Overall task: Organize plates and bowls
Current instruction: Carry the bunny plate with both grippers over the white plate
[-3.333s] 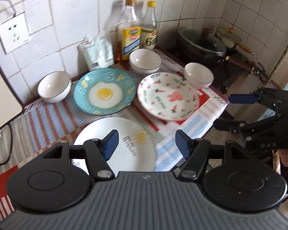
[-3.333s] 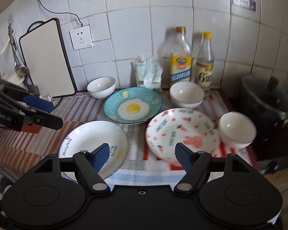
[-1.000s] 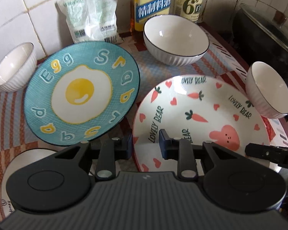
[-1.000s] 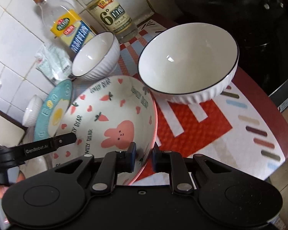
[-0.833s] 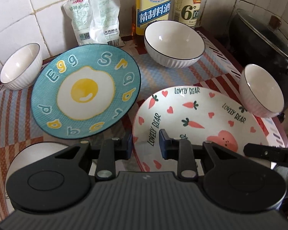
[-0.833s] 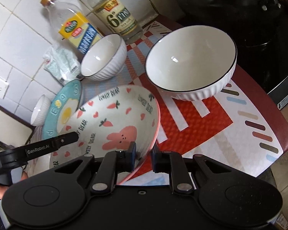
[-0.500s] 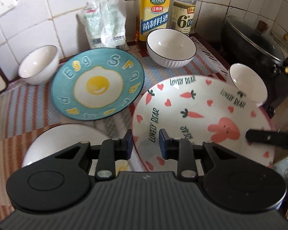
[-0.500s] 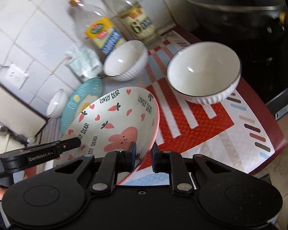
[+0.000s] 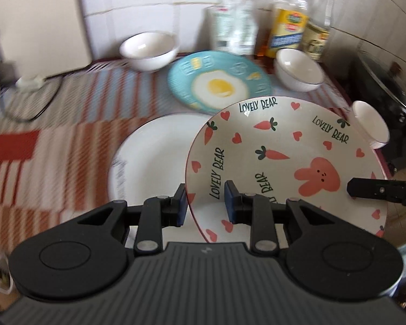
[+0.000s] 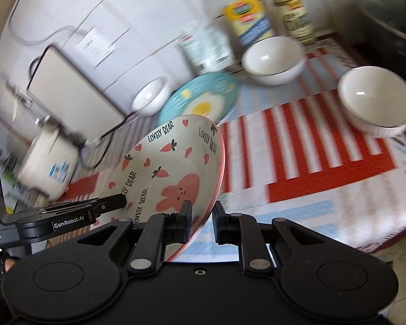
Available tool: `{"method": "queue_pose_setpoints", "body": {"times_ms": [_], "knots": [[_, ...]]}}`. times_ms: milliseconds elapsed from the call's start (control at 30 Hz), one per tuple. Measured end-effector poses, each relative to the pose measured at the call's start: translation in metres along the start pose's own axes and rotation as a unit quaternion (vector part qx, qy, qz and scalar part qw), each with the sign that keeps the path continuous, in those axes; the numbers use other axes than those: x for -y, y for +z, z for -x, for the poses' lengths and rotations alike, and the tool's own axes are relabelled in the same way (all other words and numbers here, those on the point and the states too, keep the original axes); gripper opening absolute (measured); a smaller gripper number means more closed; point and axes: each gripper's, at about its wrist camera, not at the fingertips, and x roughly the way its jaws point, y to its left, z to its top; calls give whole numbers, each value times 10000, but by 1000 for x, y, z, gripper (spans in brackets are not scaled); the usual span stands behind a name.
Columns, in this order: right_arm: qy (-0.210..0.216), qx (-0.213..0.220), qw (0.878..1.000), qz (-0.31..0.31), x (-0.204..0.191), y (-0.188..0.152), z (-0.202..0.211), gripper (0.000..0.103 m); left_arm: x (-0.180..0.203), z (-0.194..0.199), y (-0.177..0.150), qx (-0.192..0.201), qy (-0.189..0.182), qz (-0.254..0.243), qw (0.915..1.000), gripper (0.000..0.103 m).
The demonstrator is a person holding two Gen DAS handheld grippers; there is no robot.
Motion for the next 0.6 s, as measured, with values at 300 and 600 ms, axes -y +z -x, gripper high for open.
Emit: {"method": "queue_pose_setpoints", "body": {"times_ms": [300,600], "knots": [[86,-657,9965,504,-45,-14,-44,20,-49,-7,-20,-288,294,446,9982,26],[53,-1213,9926,24,-41,-17,-80,21,-65,-31,-28,-682,354,509,9957,26]]}}
